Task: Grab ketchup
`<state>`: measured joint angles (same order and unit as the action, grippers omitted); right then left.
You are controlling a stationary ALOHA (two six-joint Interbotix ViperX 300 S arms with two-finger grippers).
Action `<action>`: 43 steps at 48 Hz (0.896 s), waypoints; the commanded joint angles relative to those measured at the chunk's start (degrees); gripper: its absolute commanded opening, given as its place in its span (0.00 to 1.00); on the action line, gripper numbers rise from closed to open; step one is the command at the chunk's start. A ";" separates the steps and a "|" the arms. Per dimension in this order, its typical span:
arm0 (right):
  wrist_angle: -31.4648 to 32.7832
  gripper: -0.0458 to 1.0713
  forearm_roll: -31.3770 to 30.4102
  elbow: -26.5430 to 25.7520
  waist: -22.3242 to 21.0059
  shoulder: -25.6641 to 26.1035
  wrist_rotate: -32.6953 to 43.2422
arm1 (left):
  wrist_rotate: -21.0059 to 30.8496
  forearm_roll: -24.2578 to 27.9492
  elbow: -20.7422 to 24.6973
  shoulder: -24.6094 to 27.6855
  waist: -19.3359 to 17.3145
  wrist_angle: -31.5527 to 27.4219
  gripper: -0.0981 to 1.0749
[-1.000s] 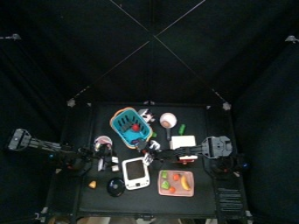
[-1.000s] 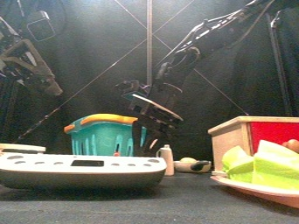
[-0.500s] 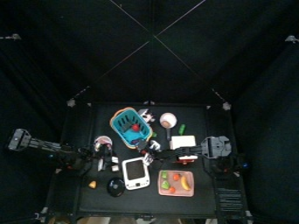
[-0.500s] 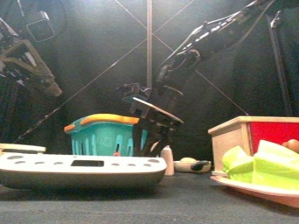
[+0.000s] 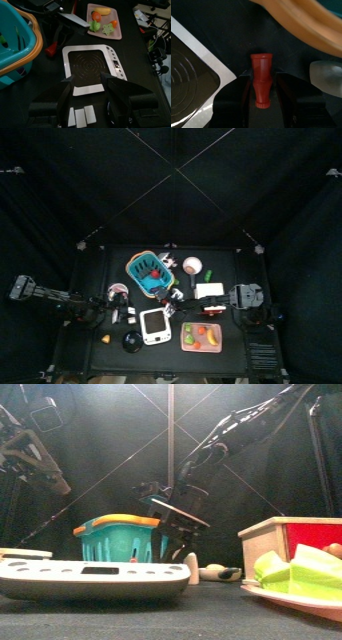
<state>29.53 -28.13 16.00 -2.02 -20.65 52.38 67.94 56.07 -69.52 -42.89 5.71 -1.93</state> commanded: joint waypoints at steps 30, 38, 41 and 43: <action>0.18 0.58 0.26 0.00 -0.09 -1.05 -0.09 | 0.00 0.00 0.70 0.09 -0.09 0.18 0.79; 0.18 0.44 0.18 -0.09 0.00 -0.97 -0.09 | 0.00 -0.18 0.70 0.09 -0.18 0.18 0.79; 0.18 0.42 0.26 -0.26 0.09 -0.53 0.00 | 0.00 -0.35 0.70 0.09 -0.09 0.18 0.79; 0.44 0.43 0.09 -0.44 0.09 0.00 0.00 | 0.00 -0.35 0.70 0.09 -0.18 0.18 0.79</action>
<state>29.44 -28.13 15.64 -1.93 -21.45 52.38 67.94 55.81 -69.61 -42.89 5.71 -2.02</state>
